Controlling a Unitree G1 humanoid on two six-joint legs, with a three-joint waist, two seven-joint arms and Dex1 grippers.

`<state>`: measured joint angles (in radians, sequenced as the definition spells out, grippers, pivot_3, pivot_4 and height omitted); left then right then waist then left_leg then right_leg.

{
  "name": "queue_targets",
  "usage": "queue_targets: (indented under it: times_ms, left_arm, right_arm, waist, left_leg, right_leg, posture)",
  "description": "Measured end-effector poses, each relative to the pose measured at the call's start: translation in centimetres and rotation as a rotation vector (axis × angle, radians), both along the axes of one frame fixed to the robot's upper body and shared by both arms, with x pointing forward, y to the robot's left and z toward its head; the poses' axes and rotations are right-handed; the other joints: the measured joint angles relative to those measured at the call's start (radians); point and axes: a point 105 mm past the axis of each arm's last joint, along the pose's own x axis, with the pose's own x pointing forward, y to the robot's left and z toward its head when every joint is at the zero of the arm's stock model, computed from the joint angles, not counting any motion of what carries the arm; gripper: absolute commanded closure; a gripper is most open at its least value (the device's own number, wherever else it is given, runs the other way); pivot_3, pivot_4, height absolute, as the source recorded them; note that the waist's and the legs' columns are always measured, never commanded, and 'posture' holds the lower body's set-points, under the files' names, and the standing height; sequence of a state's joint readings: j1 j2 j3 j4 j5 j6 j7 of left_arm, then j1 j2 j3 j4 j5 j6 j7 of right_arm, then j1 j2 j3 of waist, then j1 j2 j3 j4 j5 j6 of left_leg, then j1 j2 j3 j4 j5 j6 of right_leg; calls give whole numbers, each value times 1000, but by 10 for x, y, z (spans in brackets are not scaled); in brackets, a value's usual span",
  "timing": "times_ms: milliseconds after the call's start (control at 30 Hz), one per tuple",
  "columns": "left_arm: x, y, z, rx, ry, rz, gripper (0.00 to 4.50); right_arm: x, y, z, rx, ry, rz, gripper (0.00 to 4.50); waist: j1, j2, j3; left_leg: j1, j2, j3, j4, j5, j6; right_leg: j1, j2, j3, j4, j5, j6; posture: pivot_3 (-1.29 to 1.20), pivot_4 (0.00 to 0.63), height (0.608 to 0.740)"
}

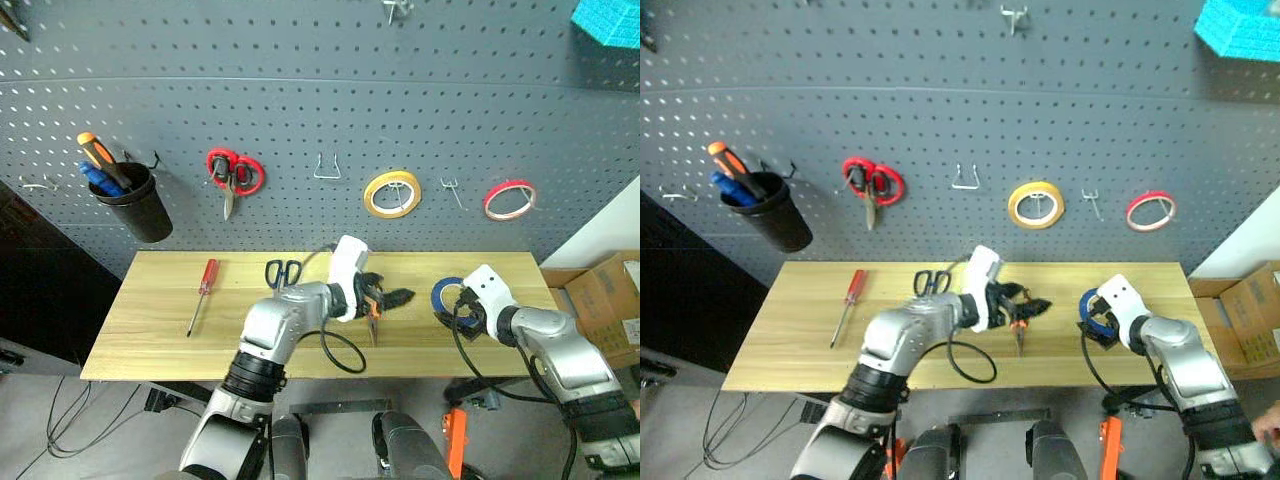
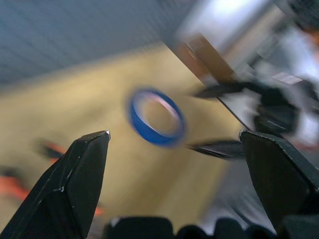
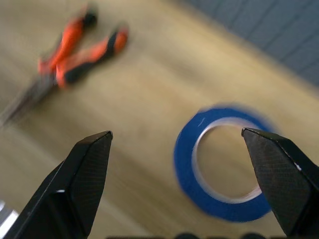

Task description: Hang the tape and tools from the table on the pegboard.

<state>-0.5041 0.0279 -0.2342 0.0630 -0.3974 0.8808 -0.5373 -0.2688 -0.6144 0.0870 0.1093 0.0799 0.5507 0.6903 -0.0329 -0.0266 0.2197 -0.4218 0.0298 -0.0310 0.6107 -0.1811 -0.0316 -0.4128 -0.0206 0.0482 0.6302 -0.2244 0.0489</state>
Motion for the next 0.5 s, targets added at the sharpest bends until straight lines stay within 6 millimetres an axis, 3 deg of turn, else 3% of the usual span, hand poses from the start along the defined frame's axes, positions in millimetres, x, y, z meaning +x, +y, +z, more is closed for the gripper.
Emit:
queue_targets:
  times_ms: [200, 500]
  left_arm:
    - [2, -15, -13, 24, 34, 53, 35]
    - [2, -17, -15, 45, 43, 76, 35]
  right_arm:
    - [17, -12, -5, -4, 29, 7, 0]
    - [21, -20, -18, 20, 108, -12, 0]
  waist:
    - [0, 1, 46]
    - [0, -2, 86]
  left_leg:
    - [-2, 0, -1, 0, -2, 3]
    - [-4, -2, 1, 4, -2, 3]
  right_leg:
    - [-2, 0, 0, 3, -3, 3]
    - [-8, -2, 2, 13, -4, 4]
  posture:
    - [-24, 335, 740]
    - [-5, 355, 740]
